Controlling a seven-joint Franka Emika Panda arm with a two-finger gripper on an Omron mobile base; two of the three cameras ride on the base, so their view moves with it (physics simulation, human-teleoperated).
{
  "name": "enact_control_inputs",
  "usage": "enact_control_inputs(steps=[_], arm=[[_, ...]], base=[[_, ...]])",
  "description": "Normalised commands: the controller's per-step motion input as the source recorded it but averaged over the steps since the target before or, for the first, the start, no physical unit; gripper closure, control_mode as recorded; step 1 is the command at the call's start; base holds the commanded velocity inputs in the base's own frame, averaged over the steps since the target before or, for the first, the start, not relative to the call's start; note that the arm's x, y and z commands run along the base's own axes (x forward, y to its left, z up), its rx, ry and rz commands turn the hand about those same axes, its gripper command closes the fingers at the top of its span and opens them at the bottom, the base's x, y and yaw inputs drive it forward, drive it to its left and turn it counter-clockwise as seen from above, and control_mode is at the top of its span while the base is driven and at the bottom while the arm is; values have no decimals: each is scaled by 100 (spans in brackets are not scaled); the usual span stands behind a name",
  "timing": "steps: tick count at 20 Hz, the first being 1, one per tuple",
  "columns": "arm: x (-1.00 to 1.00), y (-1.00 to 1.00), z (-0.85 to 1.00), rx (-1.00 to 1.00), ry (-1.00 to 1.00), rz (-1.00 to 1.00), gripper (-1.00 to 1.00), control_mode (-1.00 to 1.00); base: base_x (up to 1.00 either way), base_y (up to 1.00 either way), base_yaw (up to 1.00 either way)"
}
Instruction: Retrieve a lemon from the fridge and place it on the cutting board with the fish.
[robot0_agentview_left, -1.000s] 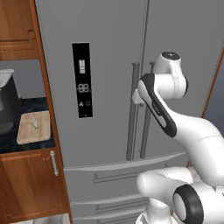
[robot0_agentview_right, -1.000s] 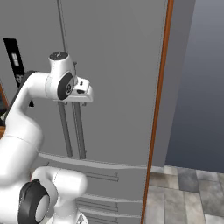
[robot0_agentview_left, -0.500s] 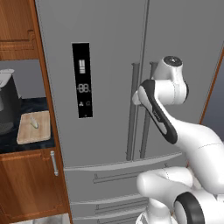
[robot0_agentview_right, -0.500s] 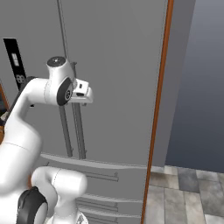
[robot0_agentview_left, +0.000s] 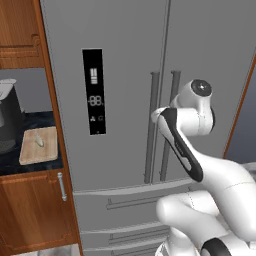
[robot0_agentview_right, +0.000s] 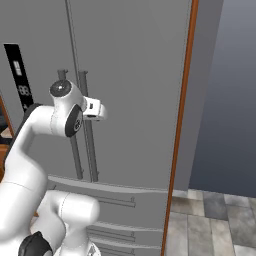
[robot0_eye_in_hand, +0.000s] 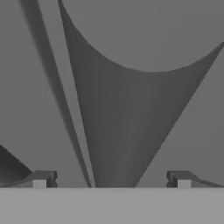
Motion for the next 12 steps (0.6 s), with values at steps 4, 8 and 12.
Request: enact_control_inputs(steps=[4, 8, 12], arm=[[22, -9, -3, 0, -22, 0, -100, -100], [18, -8, -6, 0, -19, 0, -100, -100], [19, 0, 0, 1, -8, 0, -100, -100]], base=[[0, 0, 0], [0, 0, 0], [0, 0, 0]])
